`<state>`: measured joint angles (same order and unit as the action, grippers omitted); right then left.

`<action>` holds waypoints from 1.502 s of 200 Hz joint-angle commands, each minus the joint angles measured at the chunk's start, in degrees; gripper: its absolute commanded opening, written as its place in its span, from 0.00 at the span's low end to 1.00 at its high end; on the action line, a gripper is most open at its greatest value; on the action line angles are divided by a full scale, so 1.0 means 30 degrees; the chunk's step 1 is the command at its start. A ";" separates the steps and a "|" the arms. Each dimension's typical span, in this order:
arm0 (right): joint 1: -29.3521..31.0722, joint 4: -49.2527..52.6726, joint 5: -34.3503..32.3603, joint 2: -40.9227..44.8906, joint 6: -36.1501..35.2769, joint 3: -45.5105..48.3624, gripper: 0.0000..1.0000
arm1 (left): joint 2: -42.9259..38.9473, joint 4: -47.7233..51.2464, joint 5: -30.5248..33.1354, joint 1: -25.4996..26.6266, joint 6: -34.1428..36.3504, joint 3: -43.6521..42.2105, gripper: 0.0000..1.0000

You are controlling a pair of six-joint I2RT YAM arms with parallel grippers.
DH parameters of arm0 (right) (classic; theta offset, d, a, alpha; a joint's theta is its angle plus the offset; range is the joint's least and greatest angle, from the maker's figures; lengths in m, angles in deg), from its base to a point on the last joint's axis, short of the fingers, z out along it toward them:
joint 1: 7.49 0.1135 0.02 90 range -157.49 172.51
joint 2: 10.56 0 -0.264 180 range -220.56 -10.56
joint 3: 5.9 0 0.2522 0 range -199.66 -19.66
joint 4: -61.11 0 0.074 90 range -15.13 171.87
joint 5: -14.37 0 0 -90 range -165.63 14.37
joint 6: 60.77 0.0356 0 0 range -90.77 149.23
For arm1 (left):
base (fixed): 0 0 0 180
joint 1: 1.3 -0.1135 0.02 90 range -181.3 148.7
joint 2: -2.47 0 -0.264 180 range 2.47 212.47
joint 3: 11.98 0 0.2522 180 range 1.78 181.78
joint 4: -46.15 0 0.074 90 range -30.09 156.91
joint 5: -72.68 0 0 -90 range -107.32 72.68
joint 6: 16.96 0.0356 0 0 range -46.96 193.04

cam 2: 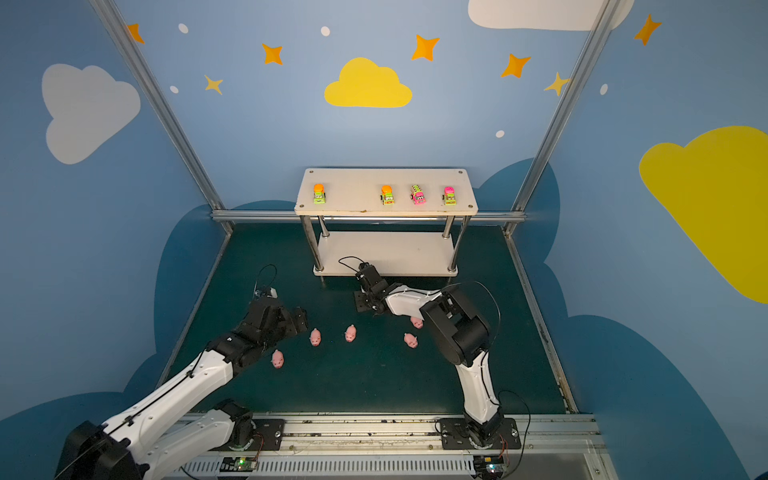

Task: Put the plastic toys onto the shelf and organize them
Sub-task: 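Lower the right gripper and close it around the small orange car, then lift the orange car with the right gripper up to the top shelf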

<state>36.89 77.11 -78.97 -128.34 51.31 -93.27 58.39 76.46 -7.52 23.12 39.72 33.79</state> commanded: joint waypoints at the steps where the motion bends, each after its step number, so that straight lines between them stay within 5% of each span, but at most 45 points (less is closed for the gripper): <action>1: 0.0492 0.1185 -0.0163 -0.0400 0.0167 0.0361 0.51 | -0.0151 -0.0191 -0.0048 -0.0081 -0.0133 0.0085 1.00; 132: 0.1025 0.2530 -0.1086 0.0576 0.0401 0.1180 0.25 | -0.1556 0.1068 -0.0539 -0.0060 -0.0359 0.0316 1.00; 197: 0.1488 0.3489 -0.1450 0.2701 0.0687 0.2331 0.21 | -0.2389 0.1370 -0.1388 -0.0023 -0.0436 0.0543 1.00; 300: 0.3024 0.7300 -0.3370 0.9866 0.0845 0.2944 0.22 | -0.5260 0.3011 -0.2153 0.0381 -0.1130 0.0755 1.00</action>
<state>44.91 93.50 -86.11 -102.94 53.45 -83.82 44.31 82.93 -12.91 23.84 37.34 34.29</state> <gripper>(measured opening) 0.270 0.997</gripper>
